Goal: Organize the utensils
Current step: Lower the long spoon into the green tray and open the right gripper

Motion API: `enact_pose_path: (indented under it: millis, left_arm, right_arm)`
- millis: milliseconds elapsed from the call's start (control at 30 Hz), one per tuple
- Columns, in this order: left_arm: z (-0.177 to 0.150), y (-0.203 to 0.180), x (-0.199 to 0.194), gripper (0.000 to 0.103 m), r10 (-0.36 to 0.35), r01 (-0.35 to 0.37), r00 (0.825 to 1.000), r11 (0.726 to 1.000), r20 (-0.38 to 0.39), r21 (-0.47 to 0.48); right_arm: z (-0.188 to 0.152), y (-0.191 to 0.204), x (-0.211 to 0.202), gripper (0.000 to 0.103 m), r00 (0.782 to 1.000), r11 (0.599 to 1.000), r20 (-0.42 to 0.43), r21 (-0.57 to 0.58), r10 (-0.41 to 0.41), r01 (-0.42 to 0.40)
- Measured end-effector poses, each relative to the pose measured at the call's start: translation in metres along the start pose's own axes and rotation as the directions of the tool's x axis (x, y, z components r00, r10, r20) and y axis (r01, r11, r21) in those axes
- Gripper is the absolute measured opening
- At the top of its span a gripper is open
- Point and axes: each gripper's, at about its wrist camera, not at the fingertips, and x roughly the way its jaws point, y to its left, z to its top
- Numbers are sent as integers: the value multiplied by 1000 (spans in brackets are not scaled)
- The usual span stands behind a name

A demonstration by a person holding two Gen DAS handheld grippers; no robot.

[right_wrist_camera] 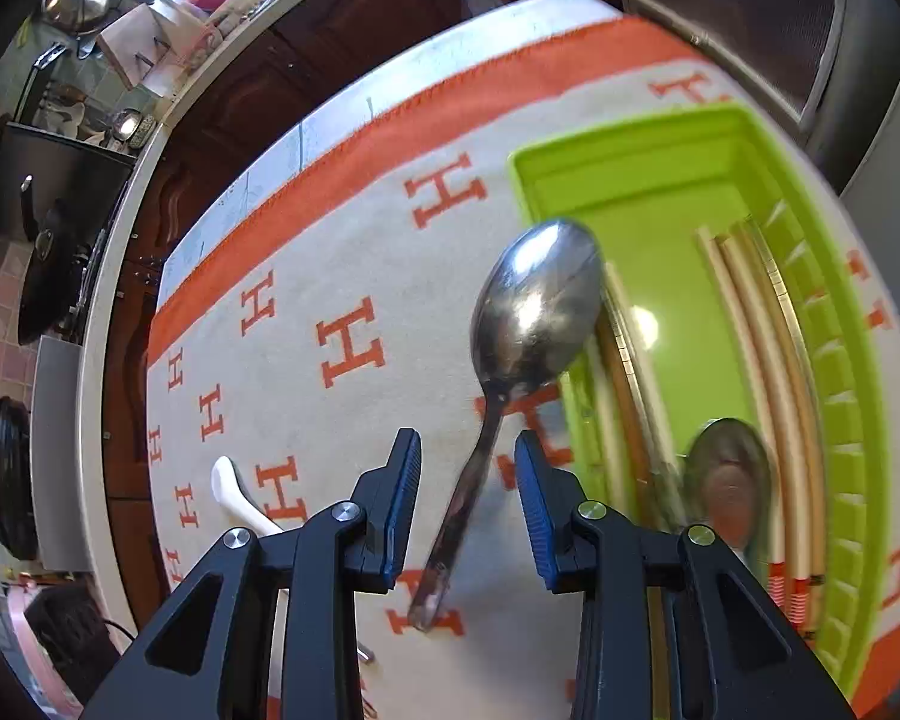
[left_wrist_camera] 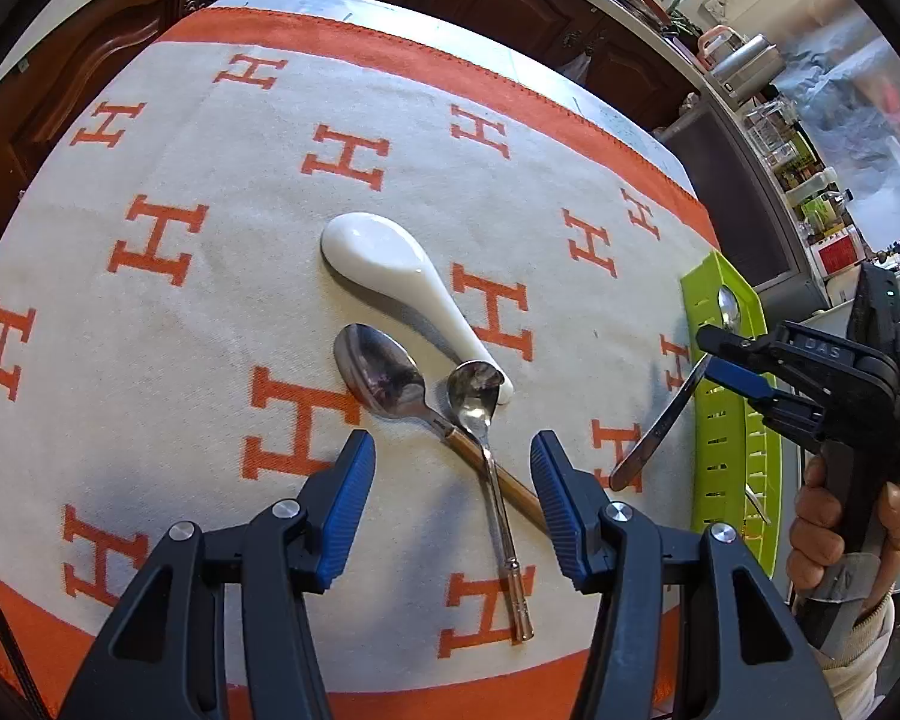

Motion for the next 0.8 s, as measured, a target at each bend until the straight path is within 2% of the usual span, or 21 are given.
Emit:
enact_pose_path:
  millis: [133, 167, 233, 433, 600, 800]
  left_arm:
    - [0, 5, 1, 53, -1, 1, 1000, 1000, -2, -16]
    - [-1, 6, 0, 53, -1, 1, 1000, 1000, -2, -18]
    - [-1, 6, 0, 53, -1, 1, 1000, 1000, -2, -18]
    - [-3, 6, -1, 53, 0, -1, 1000, 1000, -4, -16]
    - [-4, 4, -4, 53, 6, -6, 1000, 1000, 2, -10]
    - [-3, -2, -4, 53, 14, -14, 1000, 1000, 2, 0]
  right_arm:
    - [1, 5, 15, 30, 998, 998, 36, -19, -51, 52]
    - [1, 7, 17, 23, 997, 998, 42, -18, -59, 60]
    - [0, 6, 21, 11, 997, 998, 44, -4, -60, 61]
    - [-5, -8, 14, 3, 996, 1000, 92, 22, -12, 10]
    - [-11, -22, -20, 2, 990, 997, 118, 20, 74, -77]
    - [-7, -39, -77, 2, 984, 992, 126, -2, 123, -123]
